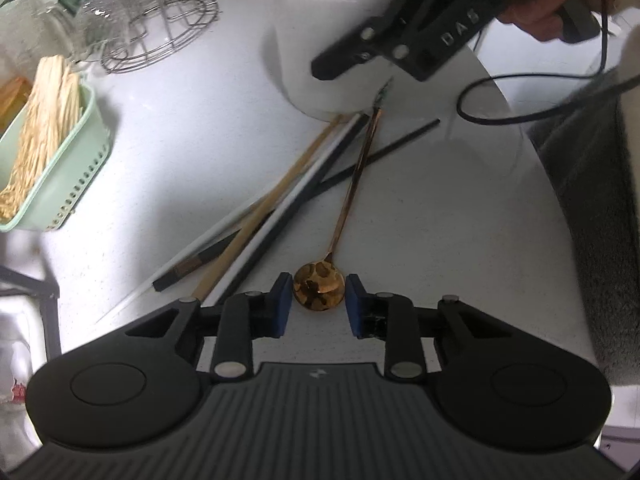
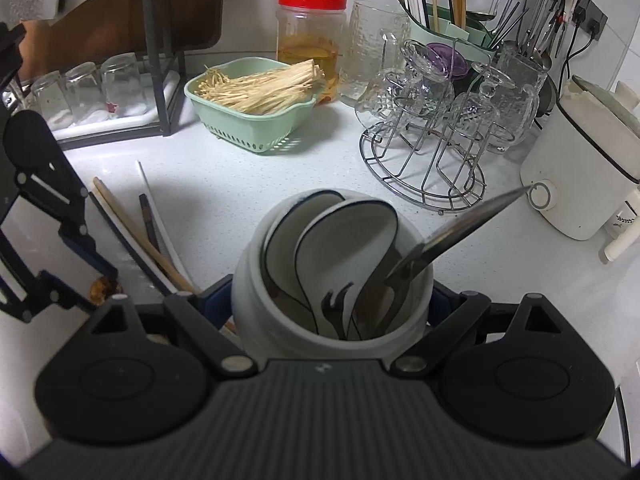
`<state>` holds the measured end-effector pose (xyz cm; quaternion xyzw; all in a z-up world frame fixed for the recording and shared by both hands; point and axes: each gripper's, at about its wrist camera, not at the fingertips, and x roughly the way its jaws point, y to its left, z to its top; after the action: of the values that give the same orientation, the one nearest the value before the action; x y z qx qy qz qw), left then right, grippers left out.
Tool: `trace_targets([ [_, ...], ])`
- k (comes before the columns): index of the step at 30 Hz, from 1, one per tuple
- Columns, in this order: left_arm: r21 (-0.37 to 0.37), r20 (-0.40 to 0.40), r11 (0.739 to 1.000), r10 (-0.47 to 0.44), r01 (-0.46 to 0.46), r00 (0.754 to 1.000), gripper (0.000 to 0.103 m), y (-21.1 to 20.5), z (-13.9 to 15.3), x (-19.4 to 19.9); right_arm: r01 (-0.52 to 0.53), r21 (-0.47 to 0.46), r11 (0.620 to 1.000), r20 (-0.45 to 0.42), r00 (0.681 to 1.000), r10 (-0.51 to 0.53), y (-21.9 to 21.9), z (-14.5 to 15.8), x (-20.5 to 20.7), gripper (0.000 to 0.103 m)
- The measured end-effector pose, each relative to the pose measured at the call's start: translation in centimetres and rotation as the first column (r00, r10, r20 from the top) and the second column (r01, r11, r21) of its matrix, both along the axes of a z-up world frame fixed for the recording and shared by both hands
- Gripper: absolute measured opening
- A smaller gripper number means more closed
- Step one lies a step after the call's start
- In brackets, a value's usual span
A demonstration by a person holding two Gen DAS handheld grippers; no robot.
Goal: Organize utensils
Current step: 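Close the left tool on the copper spoon bowl and lift it, then carry the copper spoon over the mug and drop it in with left tool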
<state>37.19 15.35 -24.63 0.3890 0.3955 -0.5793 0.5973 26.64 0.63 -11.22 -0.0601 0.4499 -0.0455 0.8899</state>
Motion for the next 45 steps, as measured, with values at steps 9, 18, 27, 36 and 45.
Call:
trace_targets([
  [9,-0.019,-0.013,0.996,0.088,-0.089,0.996,0.032,-0.2,4.1,-0.1,-0.032,0.001,0.999,0.01,0.999,0.032,-0.2,-0.2,0.3,0.094],
  [18,-0.001,0.038,0.986,0.166,-0.166,0.985,0.032,-1.2,8.0,-1.4,-0.088,0.006,0.996,0.025,0.996,0.088,-0.5,-0.2,0.3,0.094],
  [27,0.026,0.084,0.973,0.225,-0.228,0.971,0.032,-2.5,11.0,-1.7,-0.147,0.012,0.989,0.022,0.989,0.147,-0.8,-0.1,0.6,0.094],
  [36,0.041,0.098,0.962,0.266,-0.271,0.959,0.032,-4.1,15.0,-1.8,-0.199,0.019,0.98,0.021,0.98,0.199,-0.9,-0.1,0.9,0.094],
  [45,0.044,0.102,0.949,0.305,-0.311,0.947,0.032,-5.1,18.1,-1.6,-0.233,0.023,0.972,0.031,0.972,0.232,-0.9,-0.1,1.0,0.094],
])
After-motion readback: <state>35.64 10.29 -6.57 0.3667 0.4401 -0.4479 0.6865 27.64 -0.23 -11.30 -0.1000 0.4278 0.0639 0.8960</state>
